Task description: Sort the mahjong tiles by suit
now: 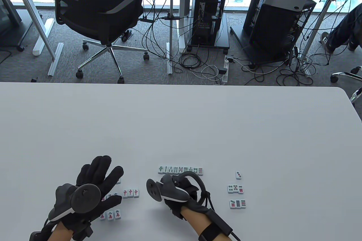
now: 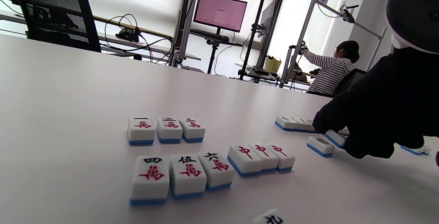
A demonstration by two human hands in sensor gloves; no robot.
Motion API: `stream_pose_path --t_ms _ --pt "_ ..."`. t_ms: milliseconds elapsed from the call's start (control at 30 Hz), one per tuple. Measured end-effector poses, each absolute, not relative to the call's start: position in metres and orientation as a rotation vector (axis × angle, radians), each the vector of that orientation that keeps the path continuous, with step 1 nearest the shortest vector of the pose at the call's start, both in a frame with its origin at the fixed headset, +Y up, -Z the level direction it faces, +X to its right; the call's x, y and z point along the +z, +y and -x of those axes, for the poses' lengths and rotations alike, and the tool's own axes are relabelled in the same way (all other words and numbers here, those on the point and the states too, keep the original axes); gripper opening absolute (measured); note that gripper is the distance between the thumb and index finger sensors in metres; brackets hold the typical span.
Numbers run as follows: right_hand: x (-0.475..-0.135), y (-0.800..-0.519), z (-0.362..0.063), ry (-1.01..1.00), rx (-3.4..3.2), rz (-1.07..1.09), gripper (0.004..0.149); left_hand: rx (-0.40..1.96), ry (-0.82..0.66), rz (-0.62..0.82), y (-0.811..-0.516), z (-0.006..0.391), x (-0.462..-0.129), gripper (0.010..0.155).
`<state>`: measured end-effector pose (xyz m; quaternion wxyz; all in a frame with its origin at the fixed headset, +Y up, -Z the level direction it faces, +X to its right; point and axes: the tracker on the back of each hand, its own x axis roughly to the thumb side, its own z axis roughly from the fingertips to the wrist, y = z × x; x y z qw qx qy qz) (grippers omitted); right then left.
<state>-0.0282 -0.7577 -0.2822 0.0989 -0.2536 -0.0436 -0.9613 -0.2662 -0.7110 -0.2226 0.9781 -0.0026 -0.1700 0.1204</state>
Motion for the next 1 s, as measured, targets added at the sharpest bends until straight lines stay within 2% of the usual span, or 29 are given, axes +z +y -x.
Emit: stream_pose_path --t_ms 400,533,667,833,1000 --pt "-0.284 -0.767 0.030 -0.143 -2.844 0.761 0.059 0.242 -0.342 0.003 -0.711 0.266 -0.222 0.081" --pt "-0.283 -0.754 0.018 -0.135 -2.880 0.750 0.064 0.237 -0.337 0.010 -0.710 0.266 -0.222 0.081" --pt "-0.291 -0.732 -0.012 -0.095 -2.914 0.659 0.065 0.238 -0.333 0.011 -0.710 0.266 -0.222 0.081" --pt "-0.307 -0.712 -0.073 -0.081 -2.956 0.406 0.063 0.235 -0.328 0.017 -0.710 0.266 -0.223 0.081" --pt "-0.319 -0.710 -0.125 -0.072 -2.880 0.260 0.060 0.228 -0.326 0.022 -0.711 0.266 -0.223 0.081"
